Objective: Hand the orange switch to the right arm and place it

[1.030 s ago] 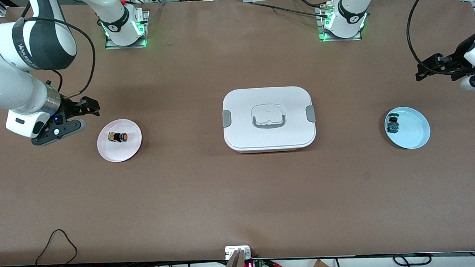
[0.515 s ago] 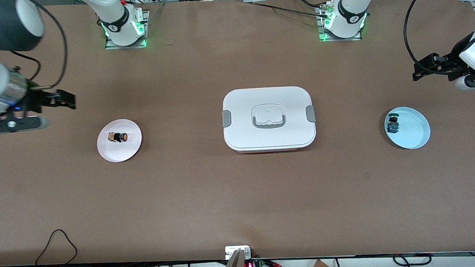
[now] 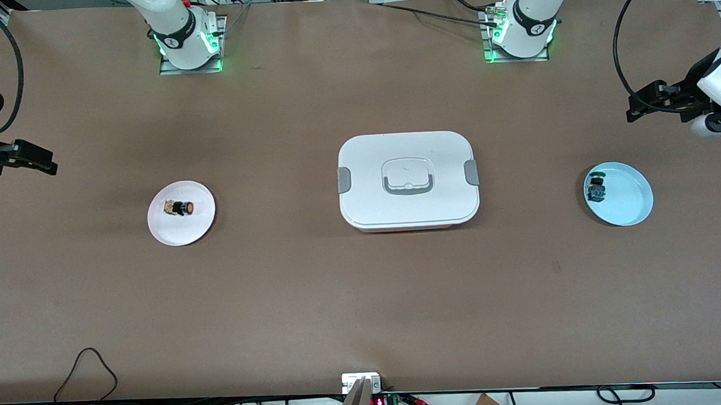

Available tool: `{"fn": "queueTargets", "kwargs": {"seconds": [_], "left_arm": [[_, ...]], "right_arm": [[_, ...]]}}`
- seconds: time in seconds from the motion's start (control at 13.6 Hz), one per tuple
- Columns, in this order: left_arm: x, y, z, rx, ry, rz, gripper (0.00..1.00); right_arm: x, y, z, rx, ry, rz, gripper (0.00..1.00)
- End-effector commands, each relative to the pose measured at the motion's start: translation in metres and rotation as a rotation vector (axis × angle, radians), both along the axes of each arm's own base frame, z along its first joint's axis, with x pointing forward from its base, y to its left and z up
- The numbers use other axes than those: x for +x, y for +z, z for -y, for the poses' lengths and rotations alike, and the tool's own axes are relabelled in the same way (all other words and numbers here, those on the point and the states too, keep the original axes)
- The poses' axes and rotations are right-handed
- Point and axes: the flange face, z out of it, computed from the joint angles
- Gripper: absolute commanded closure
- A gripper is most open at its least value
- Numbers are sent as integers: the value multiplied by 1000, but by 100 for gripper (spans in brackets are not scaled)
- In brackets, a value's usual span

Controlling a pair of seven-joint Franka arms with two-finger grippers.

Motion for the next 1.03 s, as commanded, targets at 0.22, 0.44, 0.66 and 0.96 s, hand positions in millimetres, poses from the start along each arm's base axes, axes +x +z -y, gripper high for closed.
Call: {"fn": "queueTargets", "kwargs": {"seconds": [0.22, 0.44, 0.66, 0.96], "left_arm": [[0, 6, -1, 7, 1, -10, 0], [1, 5, -1, 7, 1, -13, 0], [0, 6, 5, 7, -8, -10, 0], [-1, 5, 4, 6, -8, -18, 0]], "right_arm": [[-31, 3, 1, 19, -7, 111, 0], [-28, 17, -1, 65, -23, 96, 0], [-26, 14, 3, 50, -21, 62, 0], [-27, 14, 0, 42, -11, 52, 0]]}}
